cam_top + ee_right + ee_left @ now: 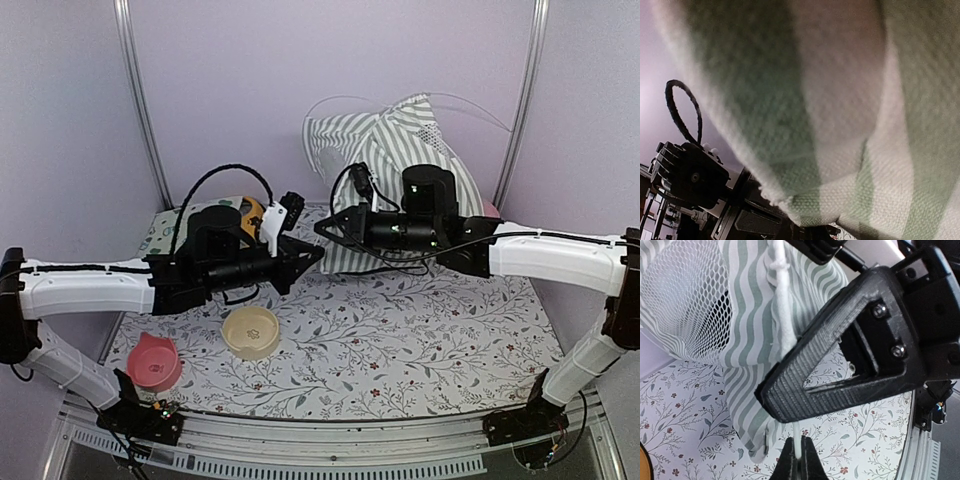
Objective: Set up the pet tent
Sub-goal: Pass from the left arm to the right, then pick up the tent fabric from the tent.
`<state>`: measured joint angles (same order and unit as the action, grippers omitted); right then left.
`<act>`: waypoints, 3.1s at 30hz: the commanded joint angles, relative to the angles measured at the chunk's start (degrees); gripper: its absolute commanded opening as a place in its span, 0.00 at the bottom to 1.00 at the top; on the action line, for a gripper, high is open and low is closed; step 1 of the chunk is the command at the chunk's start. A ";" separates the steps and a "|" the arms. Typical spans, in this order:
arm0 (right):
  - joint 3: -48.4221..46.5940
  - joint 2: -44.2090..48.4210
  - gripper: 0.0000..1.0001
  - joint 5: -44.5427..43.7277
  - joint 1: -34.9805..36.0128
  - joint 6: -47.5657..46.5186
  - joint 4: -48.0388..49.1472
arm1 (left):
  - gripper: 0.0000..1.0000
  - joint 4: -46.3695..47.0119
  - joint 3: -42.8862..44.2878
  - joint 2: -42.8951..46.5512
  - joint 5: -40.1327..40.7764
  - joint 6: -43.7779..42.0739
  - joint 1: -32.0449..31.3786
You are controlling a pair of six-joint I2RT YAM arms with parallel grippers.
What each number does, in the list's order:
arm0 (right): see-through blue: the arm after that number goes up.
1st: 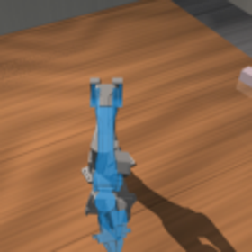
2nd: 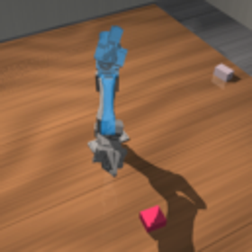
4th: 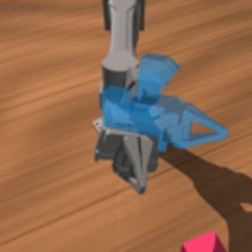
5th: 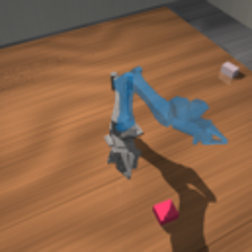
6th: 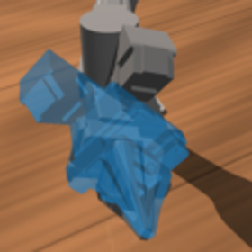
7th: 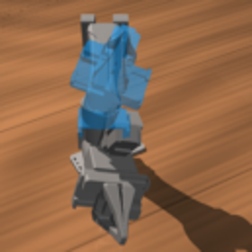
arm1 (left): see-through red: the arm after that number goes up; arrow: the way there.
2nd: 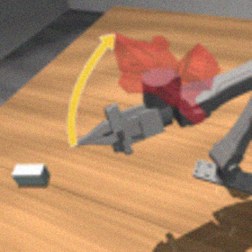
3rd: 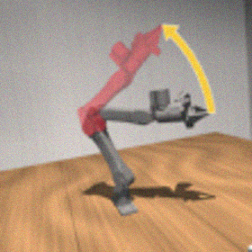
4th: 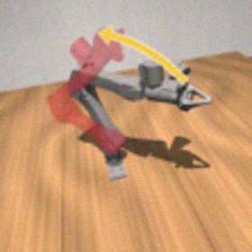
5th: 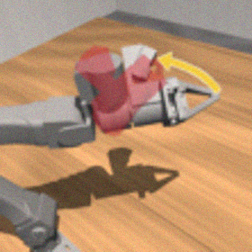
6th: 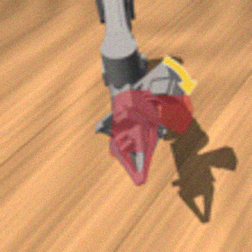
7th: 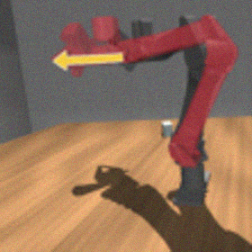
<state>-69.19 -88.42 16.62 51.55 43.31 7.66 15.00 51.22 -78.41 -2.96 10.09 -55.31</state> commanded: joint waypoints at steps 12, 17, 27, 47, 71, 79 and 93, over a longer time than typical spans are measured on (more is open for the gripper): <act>-11.12 -1.62 0.00 1.06 -2.94 -4.26 -3.12 | 0.51 21.14 -17.52 8.51 5.31 -2.28 0.81; -12.56 -1.97 0.00 1.90 -2.97 -4.29 -3.18 | 0.51 30.63 -19.17 4.28 4.04 -2.98 1.12; -13.69 -1.37 0.00 2.31 -2.91 -4.06 -4.29 | 0.47 40.45 -14.52 -5.06 3.57 -3.76 2.89; -14.83 -0.52 0.00 1.84 -2.95 -4.95 -5.96 | 0.36 41.34 -9.33 -12.92 -0.01 -4.99 3.37; -13.18 0.02 0.00 -13.05 -3.11 -15.63 -9.31 | 0.00 40.17 -14.12 -7.65 9.90 -11.39 -1.27; -11.92 -0.26 0.00 -11.72 -3.06 -15.28 -9.35 | 0.00 39.84 -13.75 -7.37 9.90 -11.44 -1.13; -9.76 -0.36 0.00 -10.26 -3.08 -14.40 -9.29 | 0.00 39.31 -13.43 -6.96 9.52 -11.24 -1.01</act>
<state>-80.01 -90.06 10.24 50.02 28.86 -2.13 52.71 37.87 -87.74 6.31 -0.69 -55.88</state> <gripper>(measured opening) 0.027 0.031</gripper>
